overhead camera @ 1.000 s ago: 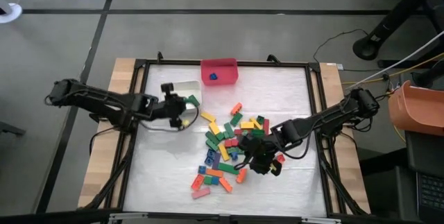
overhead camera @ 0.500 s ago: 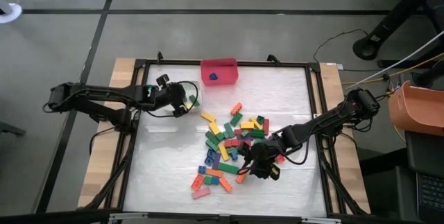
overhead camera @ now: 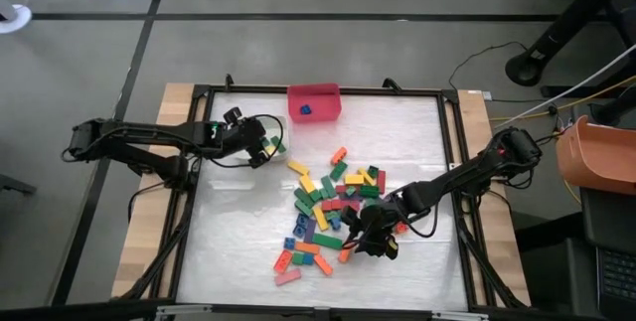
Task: Sort blocks by size
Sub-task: Put the large orange game piece into the white bin
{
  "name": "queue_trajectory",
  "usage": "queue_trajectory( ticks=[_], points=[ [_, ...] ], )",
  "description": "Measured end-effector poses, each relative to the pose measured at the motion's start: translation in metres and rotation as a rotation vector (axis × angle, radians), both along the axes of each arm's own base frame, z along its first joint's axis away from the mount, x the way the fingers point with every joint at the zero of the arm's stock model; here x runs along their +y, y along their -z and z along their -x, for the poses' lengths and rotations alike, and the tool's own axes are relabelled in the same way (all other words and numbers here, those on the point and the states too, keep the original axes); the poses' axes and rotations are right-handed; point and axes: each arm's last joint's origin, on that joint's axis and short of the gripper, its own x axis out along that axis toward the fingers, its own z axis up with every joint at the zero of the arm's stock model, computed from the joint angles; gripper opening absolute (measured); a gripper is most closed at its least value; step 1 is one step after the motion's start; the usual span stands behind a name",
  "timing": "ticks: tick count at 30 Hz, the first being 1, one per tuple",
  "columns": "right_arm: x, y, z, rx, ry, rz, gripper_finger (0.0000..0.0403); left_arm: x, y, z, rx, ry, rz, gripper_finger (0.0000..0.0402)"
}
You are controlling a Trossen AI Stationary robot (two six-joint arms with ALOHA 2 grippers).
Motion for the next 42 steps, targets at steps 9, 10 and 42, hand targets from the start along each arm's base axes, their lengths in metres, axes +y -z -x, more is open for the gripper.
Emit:
queue_trajectory(
  ticks=[9,10,42],
  points=[
    [0.006,0.044,-0.015,0.07,-0.003,0.037,0.0166,0.0,0.0,0.0,-0.01,-0.005,0.006,0.0186],
    [0.007,0.047,-0.016,0.074,-0.001,0.041,0.0166,-0.001,0.0,0.0,-0.009,-0.004,0.006,0.0186],
    [-0.024,-0.039,-0.075,-0.152,0.054,0.51,0.0094,-0.095,0.004,0.0,-0.122,0.324,0.574,0.0186]
  ],
)
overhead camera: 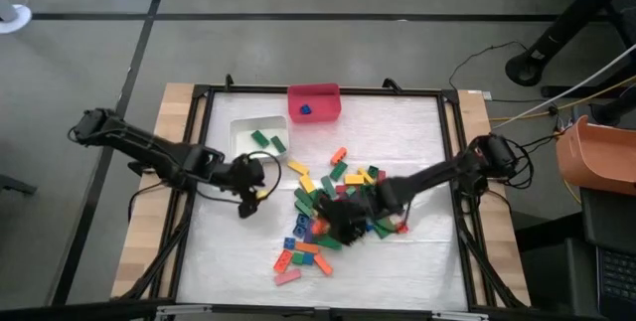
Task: Sort blocks by size
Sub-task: Put the large orange game piece into the white bin
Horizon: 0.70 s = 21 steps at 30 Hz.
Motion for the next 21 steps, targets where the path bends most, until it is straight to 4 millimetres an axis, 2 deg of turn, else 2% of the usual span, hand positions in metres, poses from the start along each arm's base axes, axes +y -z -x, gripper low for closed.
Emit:
queue_trajectory(
  ticks=[4,9,16,21],
  points=[
    [-0.042,-0.015,-0.021,-0.138,0.047,0.063,0.0094,-0.018,0.0,0.006,0.001,0.045,0.037,0.0186],
    [-0.108,-0.023,-0.042,-0.308,0.147,0.041,0.0095,-0.035,0.0,0.013,0.004,0.078,0.081,0.0186],
    [-0.188,-0.001,-0.066,-0.494,0.154,-0.06,0.0096,-0.048,-0.001,0.019,-0.019,0.061,0.078,0.0186],
    [-0.219,0.025,-0.076,-0.563,0.179,-0.112,0.0096,-0.052,-0.001,0.022,-0.052,0.018,0.051,0.0186]
  ],
)
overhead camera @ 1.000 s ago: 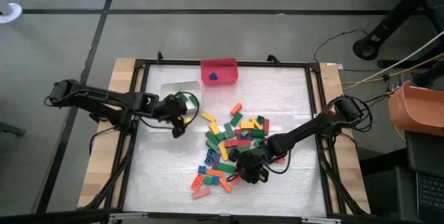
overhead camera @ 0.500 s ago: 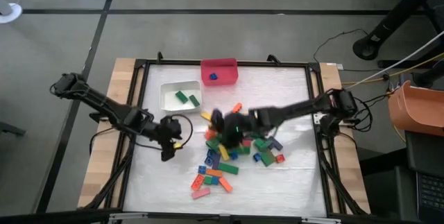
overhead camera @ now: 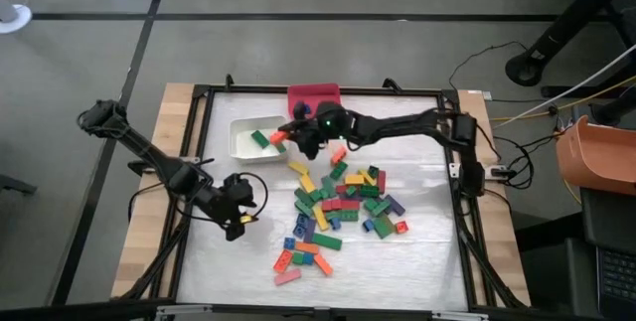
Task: Sort blocks by size
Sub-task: Put the large orange game piece into the white bin
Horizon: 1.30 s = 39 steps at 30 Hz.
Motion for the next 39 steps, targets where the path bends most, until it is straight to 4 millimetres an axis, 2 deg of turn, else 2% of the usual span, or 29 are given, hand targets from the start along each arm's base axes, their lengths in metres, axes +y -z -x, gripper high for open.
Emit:
queue_trajectory(
  ticks=[6,10,17,25,29,35,39],
  points=[
    [-0.011,0.022,-0.008,-0.052,0.019,0.002,0.0096,-0.002,-0.002,-0.001,-0.054,-0.028,-0.033,0.0186],
    [-0.012,0.026,-0.01,-0.071,0.022,0.008,0.0097,-0.002,-0.003,-0.002,-0.076,-0.015,-0.056,0.0186],
    [-0.012,0.025,-0.01,-0.078,0.027,-0.014,0.0104,-0.002,-0.003,-0.003,-0.084,-0.025,-0.066,0.0186],
    [-0.012,0.025,-0.01,-0.084,0.045,-0.088,0.0191,-0.008,0.014,-0.013,-0.024,-0.034,-0.13,0.0186],
    [-0.012,0.025,-0.01,-0.084,0.045,-0.088,0.0218,-0.014,0.025,-0.022,-0.002,-0.032,-0.145,0.0186],
    [-0.012,0.022,-0.008,-0.062,0.093,-0.115,0.0221,-0.022,0.039,-0.034,-0.005,-0.031,-0.141,0.0186],
    [-0.011,0.004,0.0,-0.013,0.105,-0.142,0.0214,-0.032,0.046,-0.041,-0.034,-0.002,-0.131,0.0186]
  ],
)
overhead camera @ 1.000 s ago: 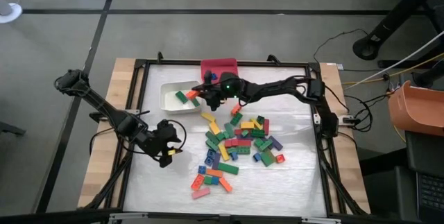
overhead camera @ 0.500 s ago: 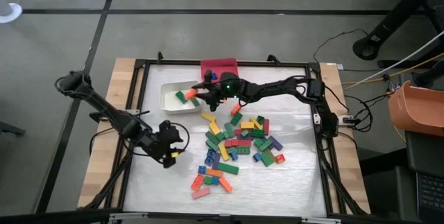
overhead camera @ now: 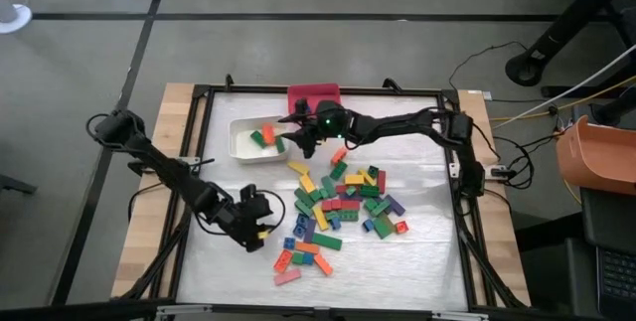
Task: Sort blocks by size
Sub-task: Put the large orange game piece into the white bin
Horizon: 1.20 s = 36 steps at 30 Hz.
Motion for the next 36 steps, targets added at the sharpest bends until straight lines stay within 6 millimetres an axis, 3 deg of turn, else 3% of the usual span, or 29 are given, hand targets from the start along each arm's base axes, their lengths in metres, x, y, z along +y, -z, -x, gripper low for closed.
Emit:
queue_trajectory(
  ticks=[10,16,26,36],
  points=[
    [0.007,-0.048,0.029,0.108,0.007,-0.027,0.0209,-0.033,0.011,-0.01,-0.111,0.226,-0.062,0.0186],
    [0.01,-0.066,0.04,0.111,0.016,-0.025,0.0209,-0.045,0.019,-0.011,-0.133,0.21,0.029,0.0186],
    [0.013,-0.08,0.05,0.12,0.017,-0.026,0.0209,-0.061,0.035,-0.012,-0.042,0.098,0.324,0.0186],
    [0.013,-0.078,0.052,0.152,0.015,-0.035,0.0209,-0.063,0.034,-0.015,0.005,0.063,0.339,0.0186]
  ],
)
